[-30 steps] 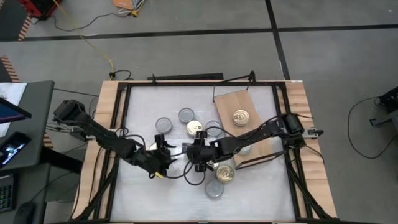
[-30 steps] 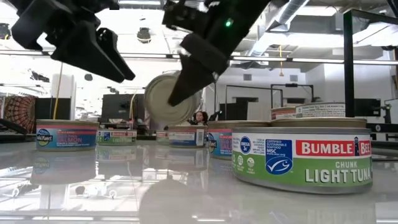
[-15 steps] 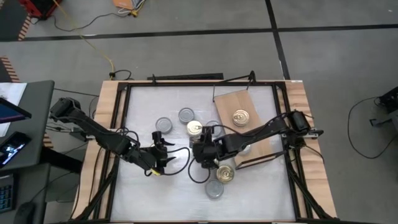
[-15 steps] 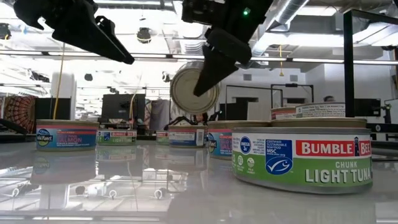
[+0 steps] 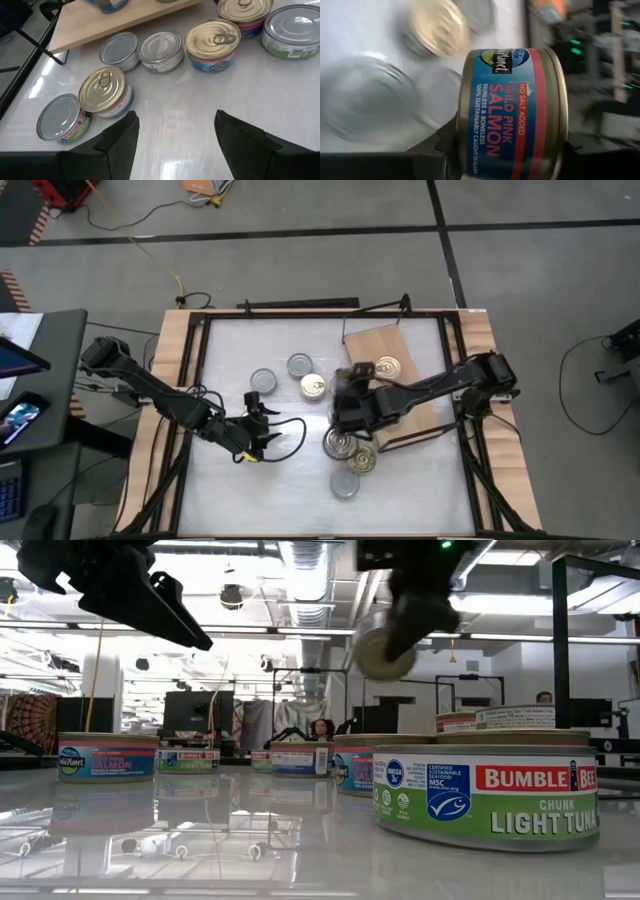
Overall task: Stack canned seafood by type on shelf
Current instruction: Stack the blue tuna can on top of the other blue tuna can on the shelf
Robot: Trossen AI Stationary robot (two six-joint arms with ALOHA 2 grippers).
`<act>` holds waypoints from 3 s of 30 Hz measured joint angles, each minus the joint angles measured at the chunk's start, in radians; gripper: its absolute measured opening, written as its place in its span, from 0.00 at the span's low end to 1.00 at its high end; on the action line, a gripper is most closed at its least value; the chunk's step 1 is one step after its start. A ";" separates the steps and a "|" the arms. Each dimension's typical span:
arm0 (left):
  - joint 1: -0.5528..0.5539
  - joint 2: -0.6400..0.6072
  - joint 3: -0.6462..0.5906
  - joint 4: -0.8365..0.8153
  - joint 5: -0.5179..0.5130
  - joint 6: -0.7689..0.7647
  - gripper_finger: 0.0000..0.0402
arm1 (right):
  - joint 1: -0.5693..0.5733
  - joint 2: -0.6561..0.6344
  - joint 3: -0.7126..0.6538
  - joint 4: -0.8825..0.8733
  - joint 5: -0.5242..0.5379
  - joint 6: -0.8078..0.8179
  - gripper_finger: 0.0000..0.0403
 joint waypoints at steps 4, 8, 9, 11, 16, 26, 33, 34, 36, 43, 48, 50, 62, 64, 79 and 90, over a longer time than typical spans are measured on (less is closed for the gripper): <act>0.000 0.000 0.000 0.000 0.000 0.000 0.62 | -0.019 -0.022 -0.005 -0.236 0.036 0.143 0.53; 0.000 0.000 0.000 0.000 0.000 0.000 0.62 | -0.046 -0.059 -0.088 -0.303 0.037 0.194 0.52; 0.000 0.000 0.000 0.001 0.000 0.000 0.62 | -0.053 -0.069 -0.119 -0.297 0.036 0.194 0.52; 0.000 0.000 0.000 0.001 0.000 0.000 0.62 | -0.067 -0.092 -0.182 -0.273 0.035 0.201 0.52; 0.000 0.000 0.000 0.001 0.000 0.001 0.62 | -0.106 -0.154 -0.299 -0.220 0.009 0.209 0.55; 0.000 0.000 0.000 0.014 -0.022 0.019 0.62 | -0.173 -0.193 -0.364 -0.151 0.006 0.130 0.54; 0.000 0.000 0.000 0.010 -0.022 0.019 0.62 | -0.211 -0.193 -0.364 -0.073 -0.023 0.072 0.61; 0.000 0.000 0.000 0.008 -0.022 0.019 0.62 | -0.213 -0.193 -0.364 -0.065 -0.038 0.069 0.61; 0.000 0.000 0.000 0.008 -0.022 0.019 0.62 | -0.218 -0.193 -0.364 -0.070 -0.052 0.069 0.63; 0.000 0.000 0.000 0.008 -0.021 0.019 0.62 | -0.214 -0.193 -0.363 -0.080 -0.090 0.070 0.63; 0.000 0.000 0.000 0.008 -0.021 0.019 0.62 | -0.212 -0.193 -0.362 -0.085 -0.117 0.065 0.64; 0.000 0.000 0.000 0.008 -0.021 0.019 0.62 | -0.208 -0.193 -0.362 -0.087 -0.124 0.063 0.64; 0.000 0.000 0.000 0.008 -0.020 0.019 0.62 | -0.182 -0.193 -0.299 -0.158 -0.191 0.092 0.64; 0.000 0.000 0.000 0.008 -0.018 0.019 0.62 | -0.183 -0.193 -0.299 -0.162 -0.191 0.093 0.64; 0.000 0.000 0.000 0.010 0.000 0.023 0.62 | -0.175 -0.192 -0.343 -0.178 -0.173 0.077 0.64; 0.000 0.000 0.000 0.009 -0.005 0.026 0.62 | -0.145 -0.193 -0.344 -0.182 -0.172 0.078 0.64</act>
